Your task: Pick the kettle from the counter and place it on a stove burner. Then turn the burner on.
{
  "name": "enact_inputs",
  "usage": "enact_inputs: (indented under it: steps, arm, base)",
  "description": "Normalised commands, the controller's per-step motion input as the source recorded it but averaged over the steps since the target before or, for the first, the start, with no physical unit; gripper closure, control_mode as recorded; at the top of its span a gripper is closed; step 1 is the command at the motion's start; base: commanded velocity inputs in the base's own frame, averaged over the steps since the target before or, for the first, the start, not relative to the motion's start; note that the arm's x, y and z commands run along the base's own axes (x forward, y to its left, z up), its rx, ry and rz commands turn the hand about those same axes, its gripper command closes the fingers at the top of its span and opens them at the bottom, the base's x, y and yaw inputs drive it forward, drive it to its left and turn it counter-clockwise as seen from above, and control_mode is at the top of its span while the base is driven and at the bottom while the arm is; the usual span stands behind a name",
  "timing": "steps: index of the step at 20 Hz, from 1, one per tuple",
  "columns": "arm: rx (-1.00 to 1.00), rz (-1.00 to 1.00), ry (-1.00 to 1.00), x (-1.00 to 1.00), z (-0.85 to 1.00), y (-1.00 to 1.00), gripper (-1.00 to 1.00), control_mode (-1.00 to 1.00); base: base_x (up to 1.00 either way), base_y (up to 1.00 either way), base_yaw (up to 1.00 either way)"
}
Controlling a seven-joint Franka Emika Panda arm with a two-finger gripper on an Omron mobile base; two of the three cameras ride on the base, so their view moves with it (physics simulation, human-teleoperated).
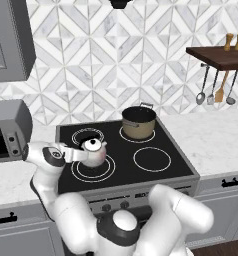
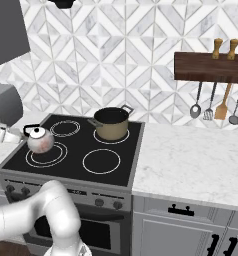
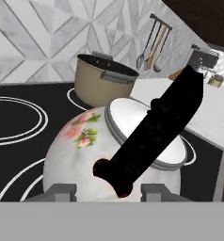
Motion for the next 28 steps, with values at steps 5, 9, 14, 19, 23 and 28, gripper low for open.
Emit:
enact_inputs:
  steps: [5,9,14,19,23,28]
  arm:
    - [-0.13,0.00,0.15,0.00,-0.40,0.00,1.00,-1.00]
    - [-0.12,0.00,0.19,0.01,-0.39,0.00,1.00,-1.00]
    - [-0.07,0.00,0.12,0.33,-0.25,-0.01,1.00,-1.00]
    - [0.00,0.00,0.04,0.31,-0.03,0.00,1.00,-1.00]
    - [0.00,0.00,0.02,0.00,-0.07,0.13,1.00,-1.00]
    - [0.00,0.00,0.05,0.00,-0.27,0.19,1.00,-1.00]
  base:
    - [0.00,0.00,0.00]
    - [0.00,0.00,0.00]
    - [0.00,0.00,0.00]
    - [0.00,0.00,0.00]
    - [0.00,0.00,0.00]
    - [0.00,0.00,0.00]
